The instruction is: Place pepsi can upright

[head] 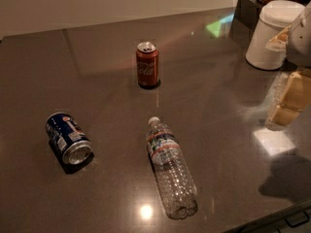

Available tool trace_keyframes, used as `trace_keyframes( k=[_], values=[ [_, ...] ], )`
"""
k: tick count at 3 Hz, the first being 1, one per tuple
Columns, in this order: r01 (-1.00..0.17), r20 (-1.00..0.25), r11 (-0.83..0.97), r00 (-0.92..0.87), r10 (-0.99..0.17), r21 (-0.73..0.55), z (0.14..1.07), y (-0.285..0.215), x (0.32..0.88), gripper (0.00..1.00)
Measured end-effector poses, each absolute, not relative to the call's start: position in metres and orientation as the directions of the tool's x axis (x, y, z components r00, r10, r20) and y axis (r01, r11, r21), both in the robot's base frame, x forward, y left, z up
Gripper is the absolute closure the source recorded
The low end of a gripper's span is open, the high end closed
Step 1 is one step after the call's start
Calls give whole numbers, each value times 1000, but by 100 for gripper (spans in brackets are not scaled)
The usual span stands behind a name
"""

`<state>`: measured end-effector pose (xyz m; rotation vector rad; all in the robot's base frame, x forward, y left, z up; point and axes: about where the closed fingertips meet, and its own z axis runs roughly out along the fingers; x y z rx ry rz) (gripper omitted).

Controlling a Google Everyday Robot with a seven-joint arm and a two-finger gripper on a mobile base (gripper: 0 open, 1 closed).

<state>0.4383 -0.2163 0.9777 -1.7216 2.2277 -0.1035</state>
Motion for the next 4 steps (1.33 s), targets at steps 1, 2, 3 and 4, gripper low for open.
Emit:
trace_keyframes(
  k=[1,2,3,4],
  values=[
    [-929,-208,270,-220,-953,-251,978,-216,438,0],
    [-936,-225,251,-197,-954,-246,979,-195,442,0],
    [-947,-240,224,-168,-956,-229,977,-159,447,0],
    [-960,-250,190,-137,-959,-204,976,-112,453,0]
  ],
)
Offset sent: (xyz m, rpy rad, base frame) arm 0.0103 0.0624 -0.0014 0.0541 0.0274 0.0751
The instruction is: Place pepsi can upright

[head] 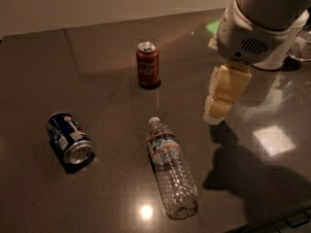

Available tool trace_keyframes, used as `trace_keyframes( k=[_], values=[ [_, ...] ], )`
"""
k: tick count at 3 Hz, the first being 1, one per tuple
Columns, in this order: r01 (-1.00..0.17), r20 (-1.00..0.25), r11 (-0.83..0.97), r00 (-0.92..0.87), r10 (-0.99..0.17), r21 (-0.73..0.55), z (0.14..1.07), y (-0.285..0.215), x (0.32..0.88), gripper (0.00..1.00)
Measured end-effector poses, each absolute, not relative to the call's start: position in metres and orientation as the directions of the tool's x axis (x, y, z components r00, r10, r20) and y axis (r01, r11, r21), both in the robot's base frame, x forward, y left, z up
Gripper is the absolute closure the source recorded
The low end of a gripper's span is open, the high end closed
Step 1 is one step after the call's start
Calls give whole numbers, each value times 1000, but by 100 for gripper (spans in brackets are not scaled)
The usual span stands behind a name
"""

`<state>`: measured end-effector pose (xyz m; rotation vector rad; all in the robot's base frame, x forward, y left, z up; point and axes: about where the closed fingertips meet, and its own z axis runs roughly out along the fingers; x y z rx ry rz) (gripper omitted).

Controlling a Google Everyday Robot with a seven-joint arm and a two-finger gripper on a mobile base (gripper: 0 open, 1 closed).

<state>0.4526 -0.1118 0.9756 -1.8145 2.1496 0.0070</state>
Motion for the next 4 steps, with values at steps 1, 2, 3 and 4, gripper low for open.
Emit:
trace_keyframes(
  k=[1,2,3,4],
  values=[
    [-976,-244,142,-99,-965,-166,974,-58,448,0],
    [-983,-230,113,-78,-970,-145,972,-17,439,0],
    [-983,-208,100,-67,-976,-152,966,23,431,0],
    [-980,-172,118,-91,-981,-157,952,63,431,0]
  ],
)
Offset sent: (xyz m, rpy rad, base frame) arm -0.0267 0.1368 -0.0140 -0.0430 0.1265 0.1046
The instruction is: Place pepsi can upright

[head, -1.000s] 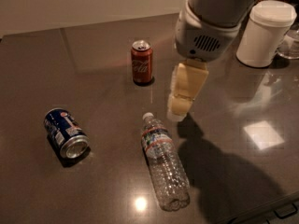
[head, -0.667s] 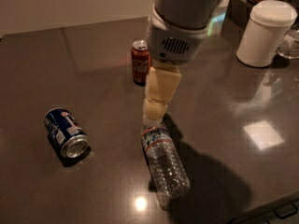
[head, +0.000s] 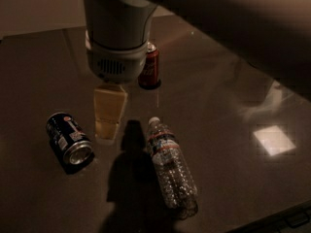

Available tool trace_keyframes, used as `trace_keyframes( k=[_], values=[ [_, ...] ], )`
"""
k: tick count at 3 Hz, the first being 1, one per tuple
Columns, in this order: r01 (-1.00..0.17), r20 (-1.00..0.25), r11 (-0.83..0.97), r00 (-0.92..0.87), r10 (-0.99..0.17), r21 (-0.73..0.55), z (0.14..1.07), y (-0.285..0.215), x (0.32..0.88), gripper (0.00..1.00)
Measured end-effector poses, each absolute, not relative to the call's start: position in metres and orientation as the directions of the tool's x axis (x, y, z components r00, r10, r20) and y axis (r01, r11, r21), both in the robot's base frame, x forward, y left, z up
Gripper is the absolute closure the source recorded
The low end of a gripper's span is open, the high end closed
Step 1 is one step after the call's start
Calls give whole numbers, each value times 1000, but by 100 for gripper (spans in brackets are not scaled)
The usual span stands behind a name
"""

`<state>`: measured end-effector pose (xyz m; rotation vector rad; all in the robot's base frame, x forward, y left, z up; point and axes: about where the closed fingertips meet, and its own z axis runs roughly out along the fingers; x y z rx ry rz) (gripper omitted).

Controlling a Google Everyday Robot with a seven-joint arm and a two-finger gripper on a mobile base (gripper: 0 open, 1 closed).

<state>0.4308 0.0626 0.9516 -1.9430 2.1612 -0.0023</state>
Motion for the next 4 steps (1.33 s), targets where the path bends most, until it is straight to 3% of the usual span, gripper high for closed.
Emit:
trace_keyframes(
  k=[4],
  values=[
    [-963,-88,269,-266,-960,-24,896,145,454,0]
  ],
)
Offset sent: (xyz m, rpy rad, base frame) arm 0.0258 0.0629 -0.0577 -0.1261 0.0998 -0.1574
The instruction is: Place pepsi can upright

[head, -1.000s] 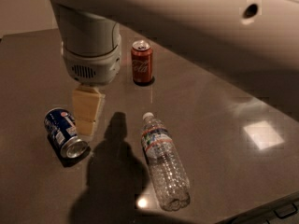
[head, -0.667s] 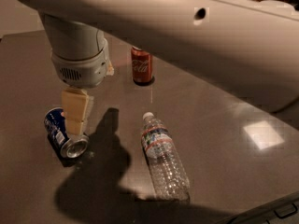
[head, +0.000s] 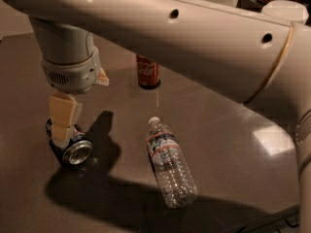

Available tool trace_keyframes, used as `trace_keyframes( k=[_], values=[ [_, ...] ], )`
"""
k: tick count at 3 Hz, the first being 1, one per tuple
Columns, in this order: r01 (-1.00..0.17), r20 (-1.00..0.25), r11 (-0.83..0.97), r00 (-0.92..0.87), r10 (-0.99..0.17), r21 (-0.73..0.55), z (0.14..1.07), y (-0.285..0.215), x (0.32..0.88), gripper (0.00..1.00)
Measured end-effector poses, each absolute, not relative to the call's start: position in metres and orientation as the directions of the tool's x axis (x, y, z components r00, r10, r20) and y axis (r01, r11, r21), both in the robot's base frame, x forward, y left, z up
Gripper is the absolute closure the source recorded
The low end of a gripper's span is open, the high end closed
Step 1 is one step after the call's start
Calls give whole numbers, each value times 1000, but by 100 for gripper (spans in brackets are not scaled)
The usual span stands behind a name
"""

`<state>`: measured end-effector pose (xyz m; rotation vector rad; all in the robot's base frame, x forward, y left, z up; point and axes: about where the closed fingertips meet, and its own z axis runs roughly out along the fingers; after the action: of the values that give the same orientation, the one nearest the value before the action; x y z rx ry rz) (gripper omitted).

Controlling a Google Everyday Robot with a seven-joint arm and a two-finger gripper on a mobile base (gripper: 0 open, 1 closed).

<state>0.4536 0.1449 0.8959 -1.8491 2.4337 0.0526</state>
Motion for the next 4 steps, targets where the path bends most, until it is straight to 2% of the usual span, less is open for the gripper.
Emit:
trace_keyframes(
  k=[4],
  values=[
    [-954,-27,301,-300,-953,-11,870,202,435,0]
  ],
)
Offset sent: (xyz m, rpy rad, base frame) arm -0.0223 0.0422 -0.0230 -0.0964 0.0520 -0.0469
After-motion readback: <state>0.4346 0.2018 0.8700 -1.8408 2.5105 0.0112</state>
